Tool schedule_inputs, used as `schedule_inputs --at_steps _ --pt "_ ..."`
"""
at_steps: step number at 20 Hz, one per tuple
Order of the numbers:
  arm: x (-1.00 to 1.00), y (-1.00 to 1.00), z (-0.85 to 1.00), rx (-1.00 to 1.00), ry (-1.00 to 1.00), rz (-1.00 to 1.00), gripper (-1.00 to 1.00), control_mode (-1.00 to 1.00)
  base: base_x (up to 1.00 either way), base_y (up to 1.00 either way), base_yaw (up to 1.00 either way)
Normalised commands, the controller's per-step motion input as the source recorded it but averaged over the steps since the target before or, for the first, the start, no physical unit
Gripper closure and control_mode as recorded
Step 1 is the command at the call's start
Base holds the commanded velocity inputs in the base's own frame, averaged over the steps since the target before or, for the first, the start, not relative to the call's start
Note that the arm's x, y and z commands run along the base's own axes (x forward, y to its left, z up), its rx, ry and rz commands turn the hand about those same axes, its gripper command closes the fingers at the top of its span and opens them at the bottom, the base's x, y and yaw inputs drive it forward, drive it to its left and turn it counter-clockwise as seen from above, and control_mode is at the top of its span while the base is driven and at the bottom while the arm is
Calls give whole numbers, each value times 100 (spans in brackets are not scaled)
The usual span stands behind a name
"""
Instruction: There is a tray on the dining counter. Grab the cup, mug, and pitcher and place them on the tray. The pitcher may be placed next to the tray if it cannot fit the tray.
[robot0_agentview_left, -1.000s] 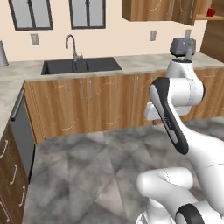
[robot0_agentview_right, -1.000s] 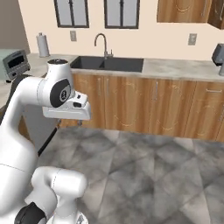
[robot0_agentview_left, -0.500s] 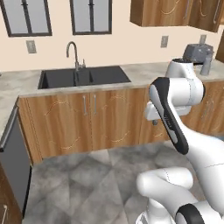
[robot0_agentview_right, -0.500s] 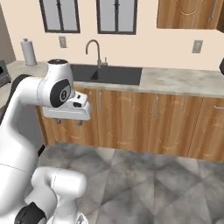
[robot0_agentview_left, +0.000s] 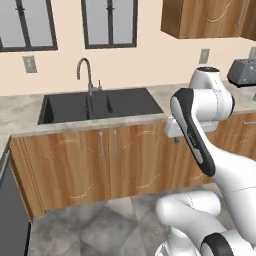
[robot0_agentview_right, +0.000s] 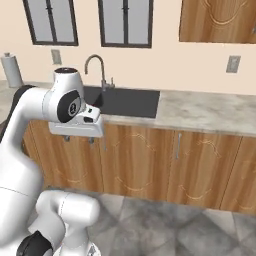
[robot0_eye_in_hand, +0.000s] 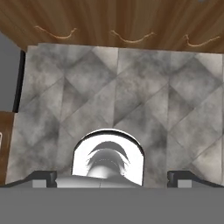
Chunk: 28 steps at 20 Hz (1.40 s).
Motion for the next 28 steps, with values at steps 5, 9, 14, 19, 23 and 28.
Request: schedule_inputs --at_steps 5,9,14,19,23,28 --pt "0 0 0 0 0 0 -100 100 7 -89 8" --pt "0 0 0 0 0 0 -100 100 -28 -100 2" --pt "0 0 0 0 0 0 -100 100 -16 -100 0" --pt "0 0 0 0 0 0 -100 100 -11 -100 0" --pt "0 0 0 0 0 0 -100 100 -9 -100 0" --pt "0 0 0 0 0 0 -100 100 -1 -100 0"
